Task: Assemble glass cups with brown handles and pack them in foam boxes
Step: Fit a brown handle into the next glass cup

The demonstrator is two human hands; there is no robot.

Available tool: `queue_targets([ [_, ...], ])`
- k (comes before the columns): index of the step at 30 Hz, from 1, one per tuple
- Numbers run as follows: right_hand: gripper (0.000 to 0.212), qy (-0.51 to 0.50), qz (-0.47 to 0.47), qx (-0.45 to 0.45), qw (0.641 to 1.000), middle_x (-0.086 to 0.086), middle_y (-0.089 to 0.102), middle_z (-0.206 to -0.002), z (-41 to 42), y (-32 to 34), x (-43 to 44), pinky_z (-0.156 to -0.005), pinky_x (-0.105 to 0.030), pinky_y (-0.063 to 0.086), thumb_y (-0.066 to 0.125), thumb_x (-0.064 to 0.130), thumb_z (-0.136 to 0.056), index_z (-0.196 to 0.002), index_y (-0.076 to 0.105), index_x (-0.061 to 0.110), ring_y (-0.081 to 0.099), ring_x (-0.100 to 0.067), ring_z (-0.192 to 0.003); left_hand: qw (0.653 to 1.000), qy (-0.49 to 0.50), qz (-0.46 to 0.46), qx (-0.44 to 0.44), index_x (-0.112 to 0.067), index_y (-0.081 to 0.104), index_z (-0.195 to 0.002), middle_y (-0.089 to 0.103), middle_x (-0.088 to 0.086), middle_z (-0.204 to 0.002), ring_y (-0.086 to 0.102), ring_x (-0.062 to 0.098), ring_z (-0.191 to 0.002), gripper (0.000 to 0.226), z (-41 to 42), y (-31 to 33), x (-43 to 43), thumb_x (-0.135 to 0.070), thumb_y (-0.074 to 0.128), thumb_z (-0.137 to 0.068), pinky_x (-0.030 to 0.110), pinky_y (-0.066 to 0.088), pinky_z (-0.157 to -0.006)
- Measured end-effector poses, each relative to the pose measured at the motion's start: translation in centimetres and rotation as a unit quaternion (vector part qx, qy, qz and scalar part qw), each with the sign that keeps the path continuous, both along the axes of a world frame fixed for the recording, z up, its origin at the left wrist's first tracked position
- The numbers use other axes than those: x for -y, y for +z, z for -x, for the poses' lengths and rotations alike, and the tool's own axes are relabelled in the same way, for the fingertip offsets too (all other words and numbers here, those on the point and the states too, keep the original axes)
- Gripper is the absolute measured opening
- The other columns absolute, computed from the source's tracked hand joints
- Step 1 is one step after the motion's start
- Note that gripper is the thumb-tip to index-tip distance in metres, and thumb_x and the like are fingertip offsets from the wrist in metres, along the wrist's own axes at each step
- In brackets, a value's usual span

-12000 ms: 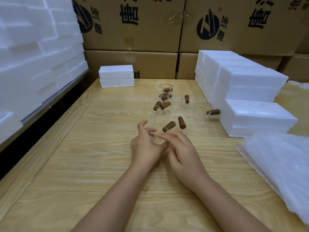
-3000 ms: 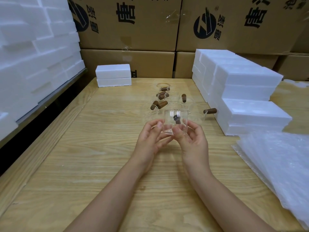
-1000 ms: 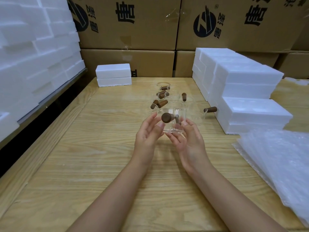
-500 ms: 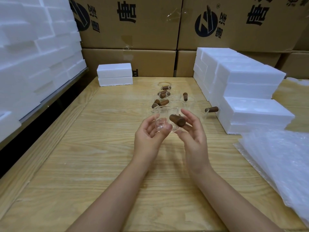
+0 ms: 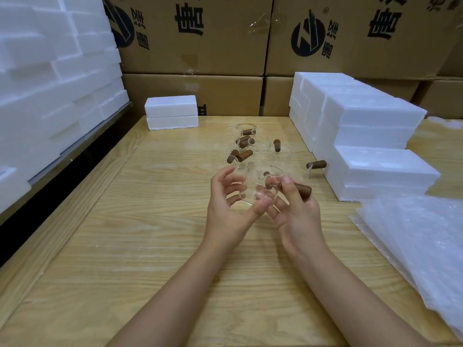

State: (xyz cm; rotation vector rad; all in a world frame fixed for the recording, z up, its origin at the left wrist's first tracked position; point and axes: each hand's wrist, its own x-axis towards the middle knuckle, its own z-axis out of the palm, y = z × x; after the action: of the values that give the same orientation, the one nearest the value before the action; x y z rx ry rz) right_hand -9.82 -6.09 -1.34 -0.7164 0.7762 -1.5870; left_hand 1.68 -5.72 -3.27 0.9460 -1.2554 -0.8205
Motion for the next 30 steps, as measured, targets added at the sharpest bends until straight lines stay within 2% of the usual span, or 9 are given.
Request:
queue_targets([
  [2, 0.033, 0.032, 0.003, 0.021, 0.999, -0.009, 0.068, -0.091, 0.0, 0.2, -0.1, -0.079, -0.042, 0.059, 0.060, 0.023, -0.085, -0.107, 0.055, -0.001, 0.069, -0.036, -0.090, 0.999, -0.034, -0.019, 0.021, -0.043, 0.039, -0.126, 0.058, -0.008, -0.122, 0.058, 0.000, -0.112, 0.081, -0.2, 0.1, 0.1, -0.049, 0.078, -0.055, 0.020, 0.047, -0.092],
  [4, 0.029, 0.050, 0.000, 0.034, 0.998, -0.011, 0.070, -0.088, 0.1, 0.3, -0.2, -0.073, -0.037, 0.060, 0.063, 0.023, -0.080, -0.095, 0.057, -0.001, 0.070, -0.029, -0.084, 0.997, -0.058, -0.027, 0.037, -0.040, 0.044, -0.127, 0.063, -0.008, -0.120, 0.059, 0.001, -0.114, 0.078, -0.3, 0.0, 0.1, -0.048, 0.078, -0.057, 0.022, 0.045, -0.097],
  [7, 0.014, 0.059, -0.016, 0.029, 0.998, -0.015, 0.071, -0.093, 0.3, 0.0, 0.1, -0.076, -0.039, 0.059, 0.059, 0.018, -0.088, -0.086, 0.062, 0.005, 0.068, -0.028, -0.089, 0.997, -0.038, -0.015, 0.062, -0.035, 0.050, -0.125, 0.065, -0.010, -0.118, 0.059, 0.006, -0.117, 0.072, -0.3, -0.2, 0.1, -0.044, 0.080, -0.059, 0.028, 0.045, -0.100],
  [12, 0.024, 0.071, -0.040, 0.082, 0.993, -0.024, 0.069, -0.096, 0.6, 0.0, 0.4, -0.071, -0.041, 0.059, 0.052, 0.028, -0.096, -0.089, 0.058, 0.006, 0.069, -0.034, -0.090, 0.995, -0.003, 0.021, 0.095, -0.034, 0.049, -0.126, 0.061, -0.014, -0.124, 0.054, 0.004, -0.121, 0.070, -0.6, -0.3, 0.2, -0.024, 0.082, -0.065, 0.024, 0.044, -0.097],
  [16, 0.023, 0.074, -0.060, 0.082, 0.992, -0.026, 0.069, -0.098, 0.7, -0.3, 0.7, -0.062, -0.037, 0.058, 0.045, 0.022, -0.101, -0.085, 0.053, 0.007, 0.070, -0.034, -0.094, 0.993, -0.006, 0.033, 0.109, -0.038, 0.048, -0.123, 0.058, -0.014, -0.129, 0.053, 0.003, -0.123, 0.070, -0.5, -0.1, 0.0, -0.020, 0.081, -0.065, 0.026, 0.043, -0.098],
  [20, 0.013, 0.076, -0.070, 0.097, 0.990, -0.030, 0.068, -0.101, 0.8, -0.3, 0.9, -0.069, -0.041, 0.060, 0.041, 0.011, -0.099, -0.088, 0.048, 0.007, 0.069, -0.036, -0.097, 0.991, -0.003, 0.045, 0.125, -0.039, 0.050, -0.121, 0.057, -0.018, -0.129, 0.051, 0.004, -0.124, 0.070, -0.6, -0.1, 0.0, -0.015, 0.080, -0.064, 0.034, 0.044, -0.101],
  [25, 0.019, 0.071, -0.052, 0.101, 0.991, -0.025, 0.069, -0.097, 0.8, -0.4, 0.9, -0.084, -0.040, 0.057, 0.040, 0.007, -0.096, -0.079, 0.049, 0.008, 0.068, -0.031, -0.100, 0.989, -0.014, 0.053, 0.134, -0.046, 0.047, -0.117, 0.048, -0.020, -0.141, 0.045, 0.000, -0.130, 0.069, -0.6, -0.1, 0.1, -0.014, 0.078, -0.064, 0.028, 0.039, -0.102],
  [28, 0.019, 0.069, -0.029, 0.097, 0.992, -0.027, 0.068, -0.102, 0.8, -0.3, 0.8, -0.077, -0.036, 0.058, 0.039, 0.006, -0.096, -0.080, 0.048, 0.008, 0.068, -0.029, -0.101, 0.992, -0.030, 0.052, 0.113, -0.038, 0.046, -0.116, 0.044, -0.012, -0.146, 0.045, 0.002, -0.131, 0.070, -0.7, -0.3, 0.3, -0.003, 0.079, -0.065, 0.032, 0.041, -0.104],
  [30, 0.017, 0.065, -0.008, 0.082, 0.994, -0.025, 0.069, -0.102, 0.7, -0.3, 0.7, -0.072, -0.033, 0.057, 0.037, 0.006, -0.098, -0.083, 0.046, 0.009, 0.068, -0.026, -0.101, 0.992, -0.039, 0.052, 0.107, -0.033, 0.045, -0.115, 0.040, -0.011, -0.148, 0.047, 0.001, -0.128, 0.071, -0.8, -0.4, 0.4, 0.003, 0.079, -0.065, 0.029, 0.042, -0.102],
])
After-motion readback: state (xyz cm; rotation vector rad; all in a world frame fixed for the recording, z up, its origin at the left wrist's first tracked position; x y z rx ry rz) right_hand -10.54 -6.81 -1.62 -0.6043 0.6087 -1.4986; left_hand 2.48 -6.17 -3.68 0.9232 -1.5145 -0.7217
